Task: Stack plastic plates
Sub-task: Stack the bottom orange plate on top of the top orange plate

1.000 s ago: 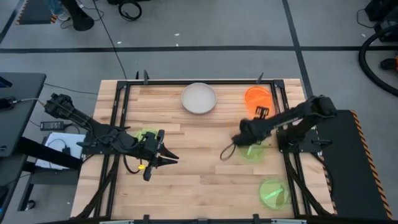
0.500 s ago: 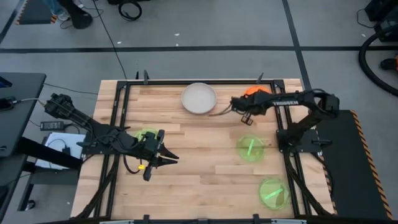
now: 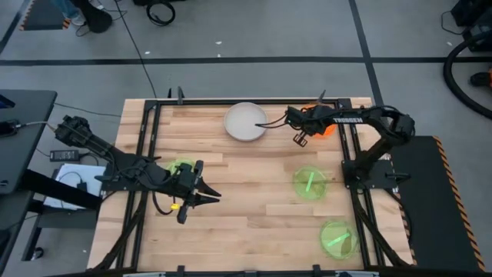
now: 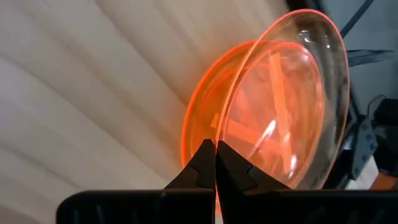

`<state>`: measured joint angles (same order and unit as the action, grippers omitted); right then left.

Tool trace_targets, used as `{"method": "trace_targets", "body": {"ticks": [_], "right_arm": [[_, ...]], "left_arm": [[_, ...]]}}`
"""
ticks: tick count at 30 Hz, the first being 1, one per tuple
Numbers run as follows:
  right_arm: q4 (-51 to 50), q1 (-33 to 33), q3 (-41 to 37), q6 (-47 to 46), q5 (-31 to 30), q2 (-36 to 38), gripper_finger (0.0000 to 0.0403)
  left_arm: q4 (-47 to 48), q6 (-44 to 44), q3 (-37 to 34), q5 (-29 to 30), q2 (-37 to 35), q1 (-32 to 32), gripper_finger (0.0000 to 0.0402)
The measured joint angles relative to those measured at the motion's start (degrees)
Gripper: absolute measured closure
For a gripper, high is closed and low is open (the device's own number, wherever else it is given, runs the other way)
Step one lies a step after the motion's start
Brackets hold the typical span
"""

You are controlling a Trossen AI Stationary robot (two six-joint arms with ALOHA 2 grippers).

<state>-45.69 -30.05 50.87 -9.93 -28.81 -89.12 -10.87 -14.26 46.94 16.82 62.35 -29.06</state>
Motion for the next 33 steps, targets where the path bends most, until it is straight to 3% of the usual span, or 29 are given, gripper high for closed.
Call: {"method": "trace_targets", "body": {"ticks": [15,33], "right_arm": [[1.8,-0.9,0.0,2.4,-1.6,-7.9,0.04],[2.3,-2.2,0.0,3.7,-1.6,-5.8,0.0367]], "left_arm": [[-1.8,0.5,0.0,1.2,0.0,1.6,0.0333],[-2.0,0.5,0.0,1.0,0.0,2.5,0.0333]]}}
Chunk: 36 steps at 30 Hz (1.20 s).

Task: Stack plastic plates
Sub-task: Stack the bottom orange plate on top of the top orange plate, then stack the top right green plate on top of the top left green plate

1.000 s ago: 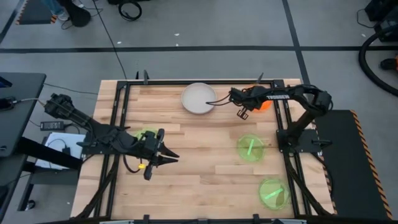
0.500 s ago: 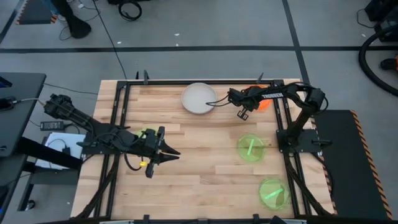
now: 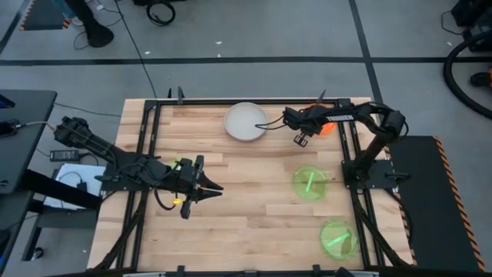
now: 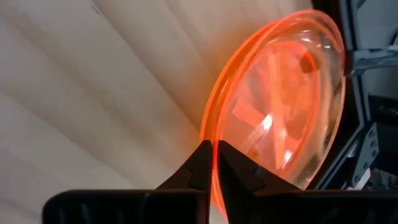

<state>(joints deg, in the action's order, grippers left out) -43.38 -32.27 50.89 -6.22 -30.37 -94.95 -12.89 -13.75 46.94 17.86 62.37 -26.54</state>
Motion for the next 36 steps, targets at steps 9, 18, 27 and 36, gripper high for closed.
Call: {"method": "trace_targets", "body": {"ticks": [9,18,27,36], "right_arm": [[-6.1,2.3,0.0,-2.2,-1.2,5.1,0.0302],[-16.4,22.9,0.0,-21.5,12.6,13.1,0.0282],[-13.0,54.6,3.4,-50.7,21.0,9.8,0.0284],[-18.9,66.0,15.5,-52.9,18.0,-5.3,0.0284]], "left_arm": [[0.0,-0.6,0.0,0.0,0.0,0.1,0.0333],[0.0,-0.5,0.0,0.0,0.0,0.1,0.0333],[0.0,-0.2,0.0,0.1,0.0,0.1,0.0333],[-0.6,-0.3,0.0,0.1,0.0,0.1,0.0333]]}}
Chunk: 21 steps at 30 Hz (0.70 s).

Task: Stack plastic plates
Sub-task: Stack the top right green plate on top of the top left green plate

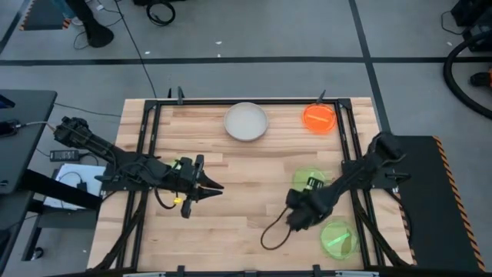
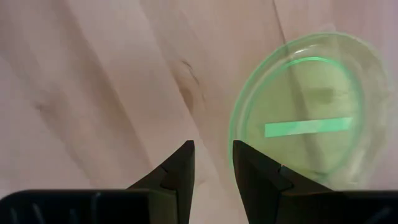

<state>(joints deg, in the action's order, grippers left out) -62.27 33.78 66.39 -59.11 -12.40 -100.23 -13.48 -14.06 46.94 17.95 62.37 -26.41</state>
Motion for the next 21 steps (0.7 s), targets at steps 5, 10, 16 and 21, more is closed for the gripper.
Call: {"method": "trace_targets", "body": {"ticks": [5,10,16,21], "right_arm": [[-3.9,0.6,2.0,1.3,-0.6,-6.3,0.0284],[-3.9,-1.4,2.0,3.7,1.6,-9.9,0.0284],[-4.4,-4.2,2.0,2.1,1.7,-10.2,0.0294],[-4.3,-5.8,2.0,1.7,3.3,-10.3,0.0328]], "left_arm": [[-1.1,-2.6,0.0,-3.0,0.0,-0.7,0.0333],[-1.3,-0.5,0.0,-4.6,0.0,-4.2,0.0334],[-1.5,0.2,0.0,-4.3,0.0,-6.1,0.0333],[-1.6,0.3,0.0,-4.4,0.0,-6.1,0.0334]]}}
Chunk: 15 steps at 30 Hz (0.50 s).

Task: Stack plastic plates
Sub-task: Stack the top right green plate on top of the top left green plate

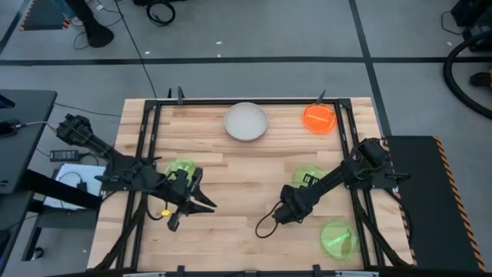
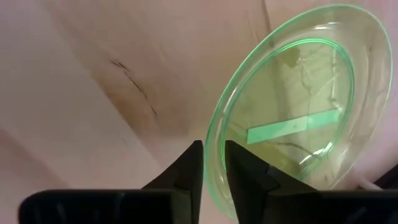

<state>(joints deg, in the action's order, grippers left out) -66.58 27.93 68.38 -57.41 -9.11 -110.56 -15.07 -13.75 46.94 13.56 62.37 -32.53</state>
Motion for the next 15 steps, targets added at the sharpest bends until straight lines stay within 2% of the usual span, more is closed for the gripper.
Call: {"method": "trace_targets", "body": {"ticks": [4,15], "right_arm": [[0.9,-0.3,0.0,-0.7,0.8,0.0,0.0341],[1.1,-1.1,0.0,-3.1,-0.1,0.0,0.0342]], "left_arm": [[0.0,0.0,0.0,0.1,0.0,0.0,0.0334],[-0.1,1.4,0.0,0.1,0.0,0.0,0.0333]]}}
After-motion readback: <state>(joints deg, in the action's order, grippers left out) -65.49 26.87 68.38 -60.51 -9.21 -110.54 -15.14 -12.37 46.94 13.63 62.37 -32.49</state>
